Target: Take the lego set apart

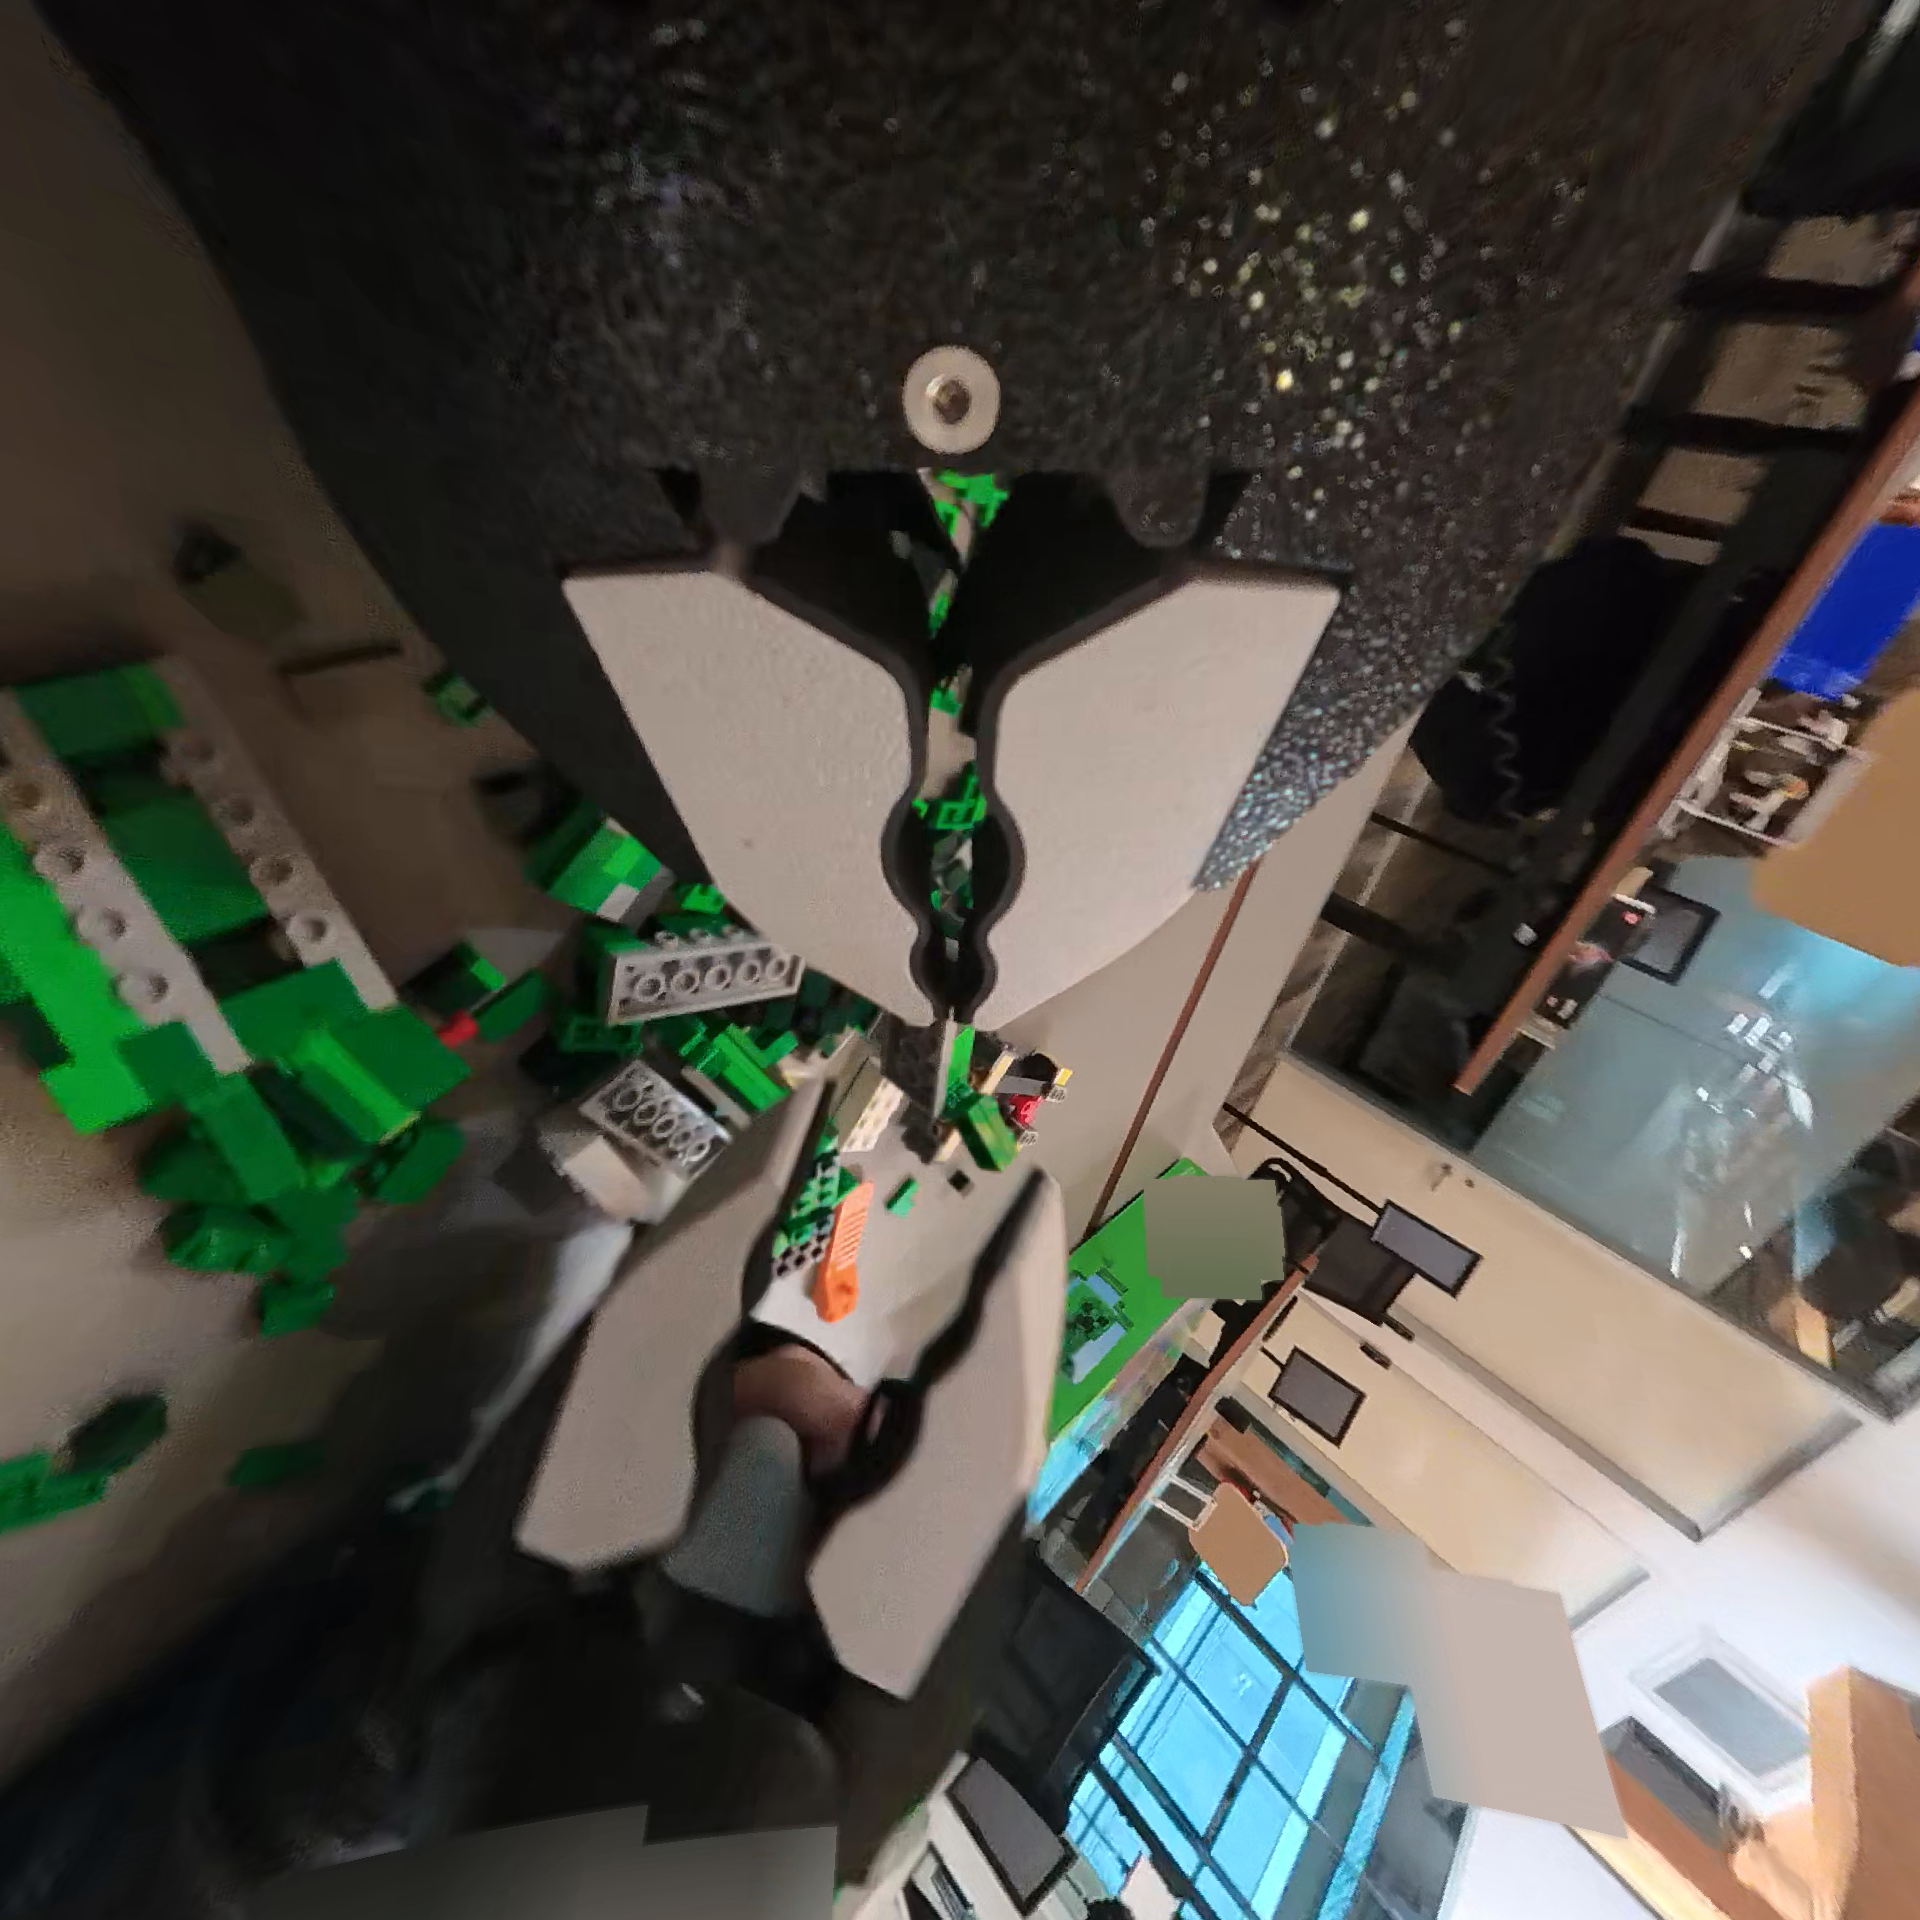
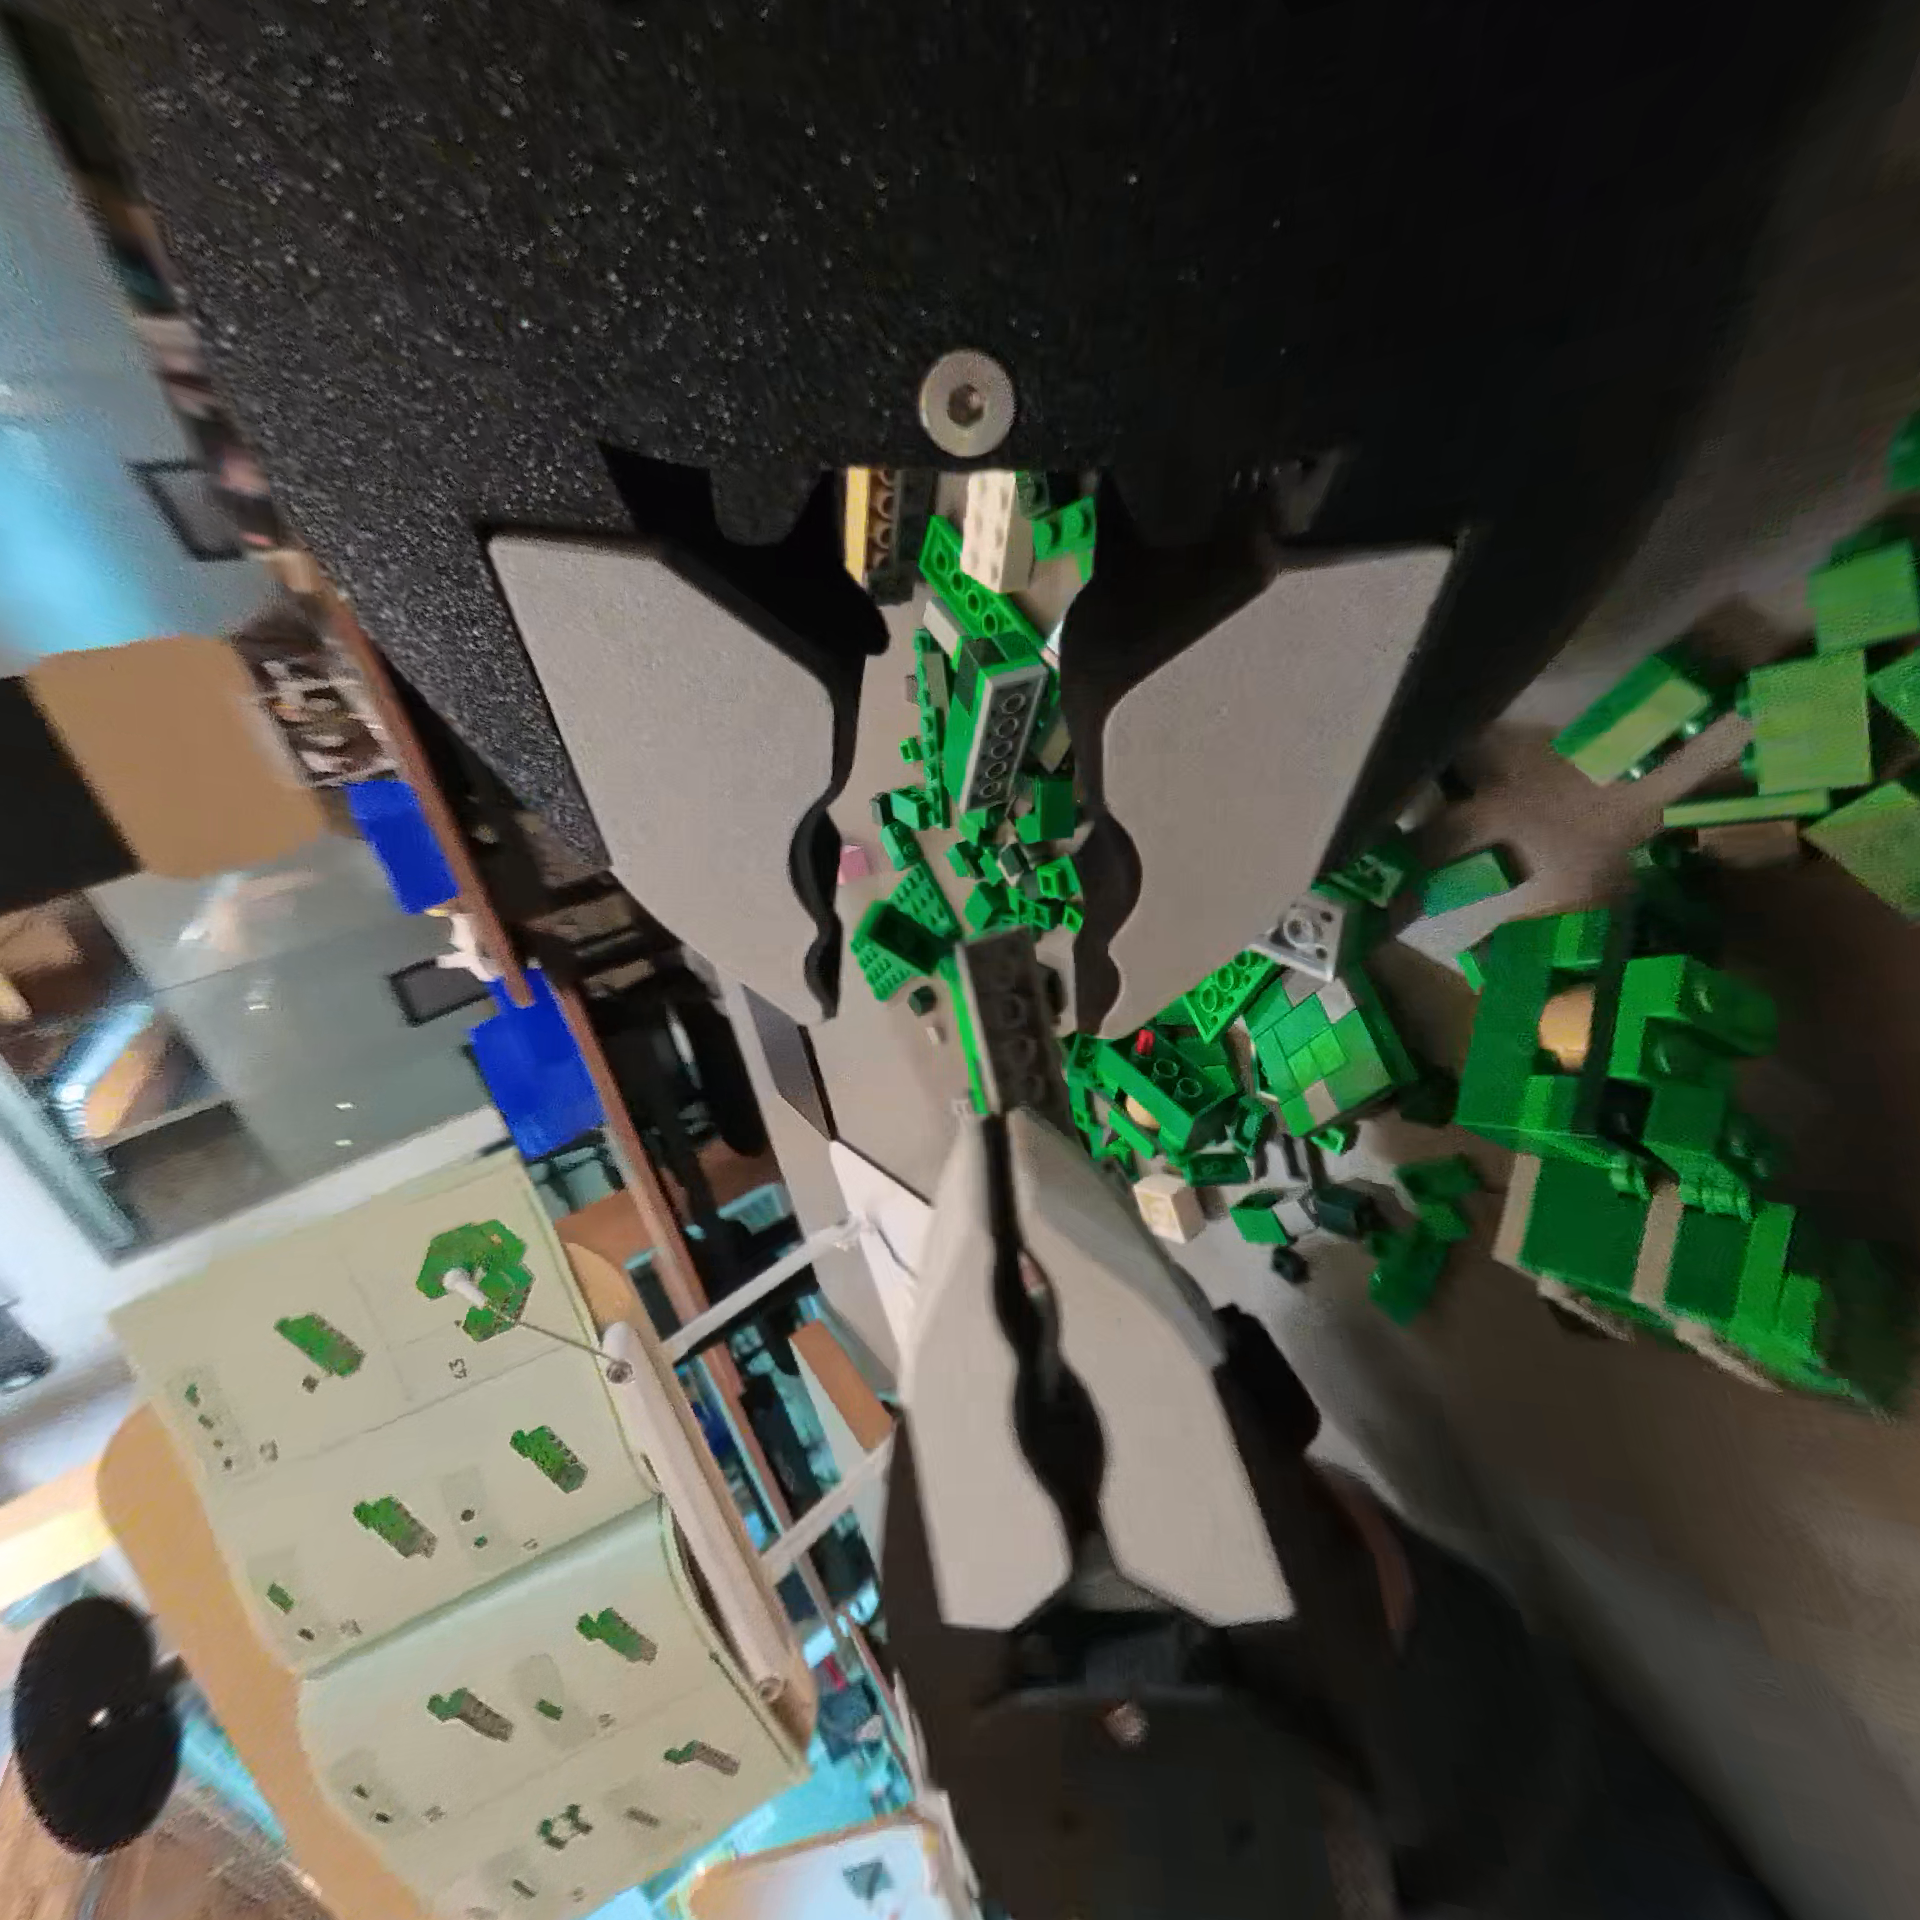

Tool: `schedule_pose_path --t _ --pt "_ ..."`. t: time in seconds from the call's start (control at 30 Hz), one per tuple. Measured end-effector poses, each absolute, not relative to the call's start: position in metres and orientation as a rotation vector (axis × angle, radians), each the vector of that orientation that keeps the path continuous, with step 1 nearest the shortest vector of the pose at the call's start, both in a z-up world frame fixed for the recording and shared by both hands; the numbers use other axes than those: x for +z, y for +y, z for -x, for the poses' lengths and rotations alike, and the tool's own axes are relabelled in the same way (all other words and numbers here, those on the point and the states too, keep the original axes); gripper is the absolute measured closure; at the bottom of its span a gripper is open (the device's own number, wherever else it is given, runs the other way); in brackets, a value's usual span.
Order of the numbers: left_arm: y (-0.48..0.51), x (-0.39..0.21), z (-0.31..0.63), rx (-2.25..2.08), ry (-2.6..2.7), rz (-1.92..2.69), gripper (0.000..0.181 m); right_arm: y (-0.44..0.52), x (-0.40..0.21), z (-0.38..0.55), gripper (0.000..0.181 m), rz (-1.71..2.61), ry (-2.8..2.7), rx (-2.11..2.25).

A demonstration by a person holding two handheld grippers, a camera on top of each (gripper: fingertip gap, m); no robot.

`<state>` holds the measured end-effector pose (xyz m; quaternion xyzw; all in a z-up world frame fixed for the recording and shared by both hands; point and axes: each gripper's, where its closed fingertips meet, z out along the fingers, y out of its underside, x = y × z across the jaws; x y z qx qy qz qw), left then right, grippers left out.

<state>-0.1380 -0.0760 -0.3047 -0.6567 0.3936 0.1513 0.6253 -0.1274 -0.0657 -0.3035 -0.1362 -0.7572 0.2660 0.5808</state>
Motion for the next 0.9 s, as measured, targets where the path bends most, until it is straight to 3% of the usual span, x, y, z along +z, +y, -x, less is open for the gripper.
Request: schedule_pose_path --t 0.2,0.27,0.4,0.5,0.67,0.9 --pt "-0.082 -0.320 0.128 0.459 1.130 1.418 0.180 -0.065 -0.310 0.117 0.123 0.459 -1.995 0.917" --pt "-0.085 -0.320 0.120 0.446 1.168 1.388 0.180 -0.070 -0.320 0.121 0.128 0.454 -2.059 0.874" --pt "-0.088 -0.322 0.113 0.321 1.146 1.406 0.180 -0.078 -0.341 0.122 0.169 0.449 -2.194 0.830" --pt "-0.083 -0.318 0.118 0.132 0.982 1.484 0.180 -0.072 -0.340 0.126 0.169 0.486 -2.153 0.821" --pt "-0.072 -0.301 0.143 -0.227 0.576 1.616 0.152 -0.052 -0.325 0.138 0.169 0.415 -1.935 0.601" --pt "-0.070 -0.307 0.138 -0.396 0.496 1.699 0.154 -0.054 -0.311 0.139 0.169 0.196 -1.755 0.344"
